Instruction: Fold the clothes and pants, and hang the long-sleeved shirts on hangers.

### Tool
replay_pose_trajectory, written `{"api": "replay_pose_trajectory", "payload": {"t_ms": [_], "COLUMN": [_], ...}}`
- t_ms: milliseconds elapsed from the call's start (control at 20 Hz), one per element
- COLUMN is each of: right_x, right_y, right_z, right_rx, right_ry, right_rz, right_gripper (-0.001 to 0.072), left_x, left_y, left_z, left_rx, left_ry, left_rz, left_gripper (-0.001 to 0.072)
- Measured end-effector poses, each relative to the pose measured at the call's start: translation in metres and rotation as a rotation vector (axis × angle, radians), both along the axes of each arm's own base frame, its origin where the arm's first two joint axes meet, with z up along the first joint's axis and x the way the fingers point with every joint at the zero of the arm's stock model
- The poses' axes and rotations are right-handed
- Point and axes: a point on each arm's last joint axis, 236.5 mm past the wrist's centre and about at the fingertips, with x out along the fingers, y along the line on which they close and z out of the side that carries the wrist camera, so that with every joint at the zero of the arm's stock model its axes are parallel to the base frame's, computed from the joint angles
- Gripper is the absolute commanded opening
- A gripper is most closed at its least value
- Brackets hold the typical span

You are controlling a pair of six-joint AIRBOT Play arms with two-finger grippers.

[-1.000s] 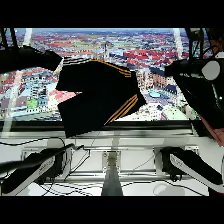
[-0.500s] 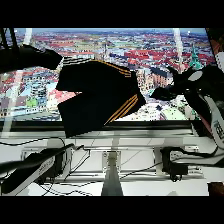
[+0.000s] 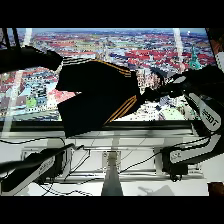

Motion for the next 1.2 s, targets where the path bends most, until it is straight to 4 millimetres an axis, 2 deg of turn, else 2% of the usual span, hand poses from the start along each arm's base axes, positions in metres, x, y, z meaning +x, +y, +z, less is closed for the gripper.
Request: {"api": "replay_pose_trajectory", "payload": {"t_ms": [100,150,250,350,450,550,600,650,700,800,950,1050,1200], "right_x": [0.020,0.032,0.062,0.090,0.114,0.124,0.127,0.128,0.128,0.128,0.125,0.123,0.119], "right_y": [0.004,0.003,-0.007,-0.027,-0.052,-0.074,-0.082,-0.088,-0.091,-0.096,-0.098,-0.098,-0.096], "right_z": [0.012,0.021,0.038,0.056,0.073,0.081,0.082,0.083,0.083,0.083,0.082,0.081,0.080], "right_rx": [0.003,-0.001,-0.038,-0.097,-0.164,-0.223,-0.246,-0.263,-0.273,-0.288,-0.295,-0.295,-0.291], "right_ry": [-0.056,-0.094,-0.192,-0.290,-0.368,-0.402,-0.409,-0.410,-0.409,-0.409,-0.398,-0.389,-0.375], "right_rz": [-0.001,-0.008,-0.031,-0.088,-0.168,-0.222,-0.240,-0.251,-0.257,-0.266,-0.261,-0.256,-0.245], "right_gripper": [0.0025,0.0024,0.0024,0.0024,0.0025,0.0025,0.0024,0.0025,0.0025,0.0025,0.0025,0.0025,0.0025], "left_x": [0.003,0.004,0.003,-0.003,-0.019,-0.046,-0.063,-0.081,-0.102,-0.135,-0.176,-0.194,-0.210], "left_y": [0.001,0.002,0.011,0.029,0.047,0.045,0.038,0.027,0.012,-0.017,-0.061,-0.086,-0.114], "left_z": [-0.006,-0.009,-0.018,-0.041,-0.081,-0.132,-0.158,-0.181,-0.203,-0.235,-0.260,-0.269,-0.282], "left_rx": [0.007,0.014,0.057,0.113,0.140,0.099,0.057,0.009,-0.046,-0.154,-0.272,-0.307,-0.317], "left_ry": [0.014,0.019,0.040,0.114,0.236,0.391,0.471,0.551,0.629,0.744,0.849,0.888,0.910], "left_rz": [0.001,0.003,0.012,0.056,0.103,0.115,0.111,0.100,0.084,0.047,-0.045,-0.111,-0.168], "left_gripper": [0.0131,0.0013,0.0013,0.0013,0.0013,0.0014,0.0110,0.0425,0.0645,0.0632,0.0632,0.0632,0.0622]}}
